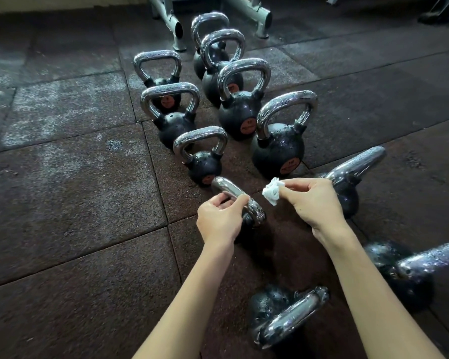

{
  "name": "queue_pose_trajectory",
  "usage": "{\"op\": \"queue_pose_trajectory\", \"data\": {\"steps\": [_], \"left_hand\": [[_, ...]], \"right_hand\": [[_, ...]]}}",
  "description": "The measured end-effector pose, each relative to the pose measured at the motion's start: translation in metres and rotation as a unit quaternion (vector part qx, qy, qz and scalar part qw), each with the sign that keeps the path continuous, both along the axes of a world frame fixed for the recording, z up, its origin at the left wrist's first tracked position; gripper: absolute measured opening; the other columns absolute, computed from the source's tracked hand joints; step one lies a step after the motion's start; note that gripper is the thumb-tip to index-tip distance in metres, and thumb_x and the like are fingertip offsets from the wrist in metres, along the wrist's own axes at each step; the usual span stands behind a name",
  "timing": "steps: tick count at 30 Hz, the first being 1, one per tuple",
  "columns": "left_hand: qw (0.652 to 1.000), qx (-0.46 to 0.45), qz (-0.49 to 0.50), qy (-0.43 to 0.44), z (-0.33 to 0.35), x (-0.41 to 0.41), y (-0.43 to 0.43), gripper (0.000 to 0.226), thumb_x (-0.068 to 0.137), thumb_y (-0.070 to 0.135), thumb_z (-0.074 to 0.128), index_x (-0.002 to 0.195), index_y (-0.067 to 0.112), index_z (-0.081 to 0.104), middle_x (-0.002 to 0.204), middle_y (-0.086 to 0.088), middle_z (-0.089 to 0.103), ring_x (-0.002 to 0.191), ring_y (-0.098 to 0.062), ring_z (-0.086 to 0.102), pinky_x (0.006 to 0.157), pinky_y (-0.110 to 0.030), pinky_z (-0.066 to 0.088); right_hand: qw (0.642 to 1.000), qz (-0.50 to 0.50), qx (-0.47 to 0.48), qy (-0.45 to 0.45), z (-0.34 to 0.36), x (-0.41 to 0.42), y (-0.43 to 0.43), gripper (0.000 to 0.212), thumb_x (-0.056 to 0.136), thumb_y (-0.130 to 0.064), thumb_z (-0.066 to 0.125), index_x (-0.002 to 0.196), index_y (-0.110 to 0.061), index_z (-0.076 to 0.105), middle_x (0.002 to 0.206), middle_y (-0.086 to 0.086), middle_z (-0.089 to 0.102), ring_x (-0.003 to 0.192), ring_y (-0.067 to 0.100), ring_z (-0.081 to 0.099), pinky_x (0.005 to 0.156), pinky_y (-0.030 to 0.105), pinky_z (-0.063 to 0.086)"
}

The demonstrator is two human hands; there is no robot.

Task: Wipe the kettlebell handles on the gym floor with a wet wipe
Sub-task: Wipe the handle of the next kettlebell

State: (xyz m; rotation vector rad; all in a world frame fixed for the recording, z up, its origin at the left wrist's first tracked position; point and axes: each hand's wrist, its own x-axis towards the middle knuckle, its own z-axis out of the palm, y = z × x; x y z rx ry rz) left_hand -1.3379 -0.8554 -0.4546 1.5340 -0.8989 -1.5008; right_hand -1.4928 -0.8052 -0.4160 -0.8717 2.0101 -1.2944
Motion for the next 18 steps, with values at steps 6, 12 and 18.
{"op": "queue_pose_trajectory", "data": {"steps": [6, 12, 18], "left_hand": [[0.999, 0.015, 0.022, 0.039, -0.002, 0.004, 0.007, 0.034, 0.073, 0.026, 0.091, 0.101, 0.032, 0.072, 0.088, 0.009, 0.08, 0.068, -0.002, 0.067, 0.085, -0.028, 0.06], [0.999, 0.01, 0.005, 0.042, 0.01, -0.009, -0.006, 0.026, 0.073, 0.03, 0.093, 0.092, 0.027, 0.076, 0.075, 0.015, 0.075, 0.061, 0.004, 0.066, 0.07, -0.017, 0.057], [0.999, 0.014, 0.006, 0.048, -0.002, 0.0, -0.004, 0.034, 0.072, 0.032, 0.093, 0.099, 0.017, 0.078, 0.088, 0.006, 0.08, 0.054, 0.007, 0.062, 0.066, -0.019, 0.053]], "right_hand": [[0.999, 0.031, 0.005, 0.008, -0.006, 0.001, -0.006, 0.006, 0.08, -0.029, 0.083, 0.086, -0.031, 0.084, 0.08, -0.013, 0.079, 0.088, 0.006, 0.075, 0.087, 0.035, 0.061], [1.0, -0.001, 0.0, 0.015, -0.011, 0.0, -0.011, 0.005, 0.082, -0.028, 0.084, 0.084, -0.032, 0.083, 0.079, -0.015, 0.078, 0.087, 0.003, 0.074, 0.085, 0.033, 0.061], [1.0, 0.012, 0.001, 0.013, -0.015, 0.001, -0.018, 0.005, 0.082, -0.027, 0.084, 0.082, -0.032, 0.083, 0.079, -0.016, 0.078, 0.088, 0.004, 0.074, 0.086, 0.033, 0.06]]}}
